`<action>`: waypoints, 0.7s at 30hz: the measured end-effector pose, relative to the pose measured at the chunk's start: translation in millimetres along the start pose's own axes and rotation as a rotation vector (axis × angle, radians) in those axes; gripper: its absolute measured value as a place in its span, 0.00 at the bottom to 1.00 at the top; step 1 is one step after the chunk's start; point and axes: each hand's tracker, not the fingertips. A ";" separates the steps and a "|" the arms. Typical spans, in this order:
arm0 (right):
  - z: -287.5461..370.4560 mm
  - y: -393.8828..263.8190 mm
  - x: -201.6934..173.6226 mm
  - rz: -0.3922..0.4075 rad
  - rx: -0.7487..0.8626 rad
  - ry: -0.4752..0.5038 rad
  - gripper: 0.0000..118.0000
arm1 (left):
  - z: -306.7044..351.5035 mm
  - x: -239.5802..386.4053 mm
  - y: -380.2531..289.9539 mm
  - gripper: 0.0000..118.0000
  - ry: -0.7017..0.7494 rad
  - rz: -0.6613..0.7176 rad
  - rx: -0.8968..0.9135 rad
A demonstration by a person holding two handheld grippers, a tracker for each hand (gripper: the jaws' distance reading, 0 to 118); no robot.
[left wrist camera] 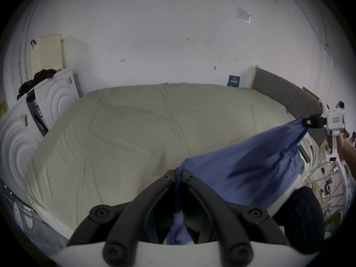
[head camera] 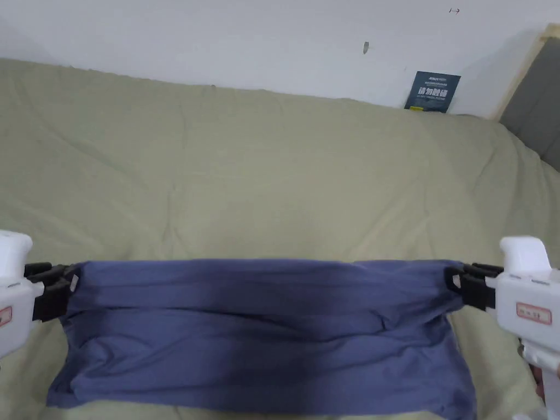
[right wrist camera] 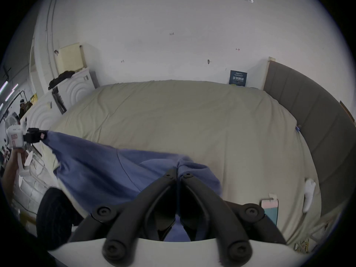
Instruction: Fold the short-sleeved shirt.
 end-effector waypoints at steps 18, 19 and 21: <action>43.9 -111.4 -40.6 -0.149 0.109 -0.090 0.95 | 63.1 45.1 -75.9 0.88 0.080 -0.007 0.180; 61.6 -109.3 -52.5 -0.169 0.185 -0.082 0.95 | 80.5 43.2 -76.6 0.88 0.120 -0.012 0.258; 102.1 -101.6 -84.1 -0.178 0.345 -0.012 0.95 | 115.3 56.6 -81.2 0.89 0.117 -0.017 0.413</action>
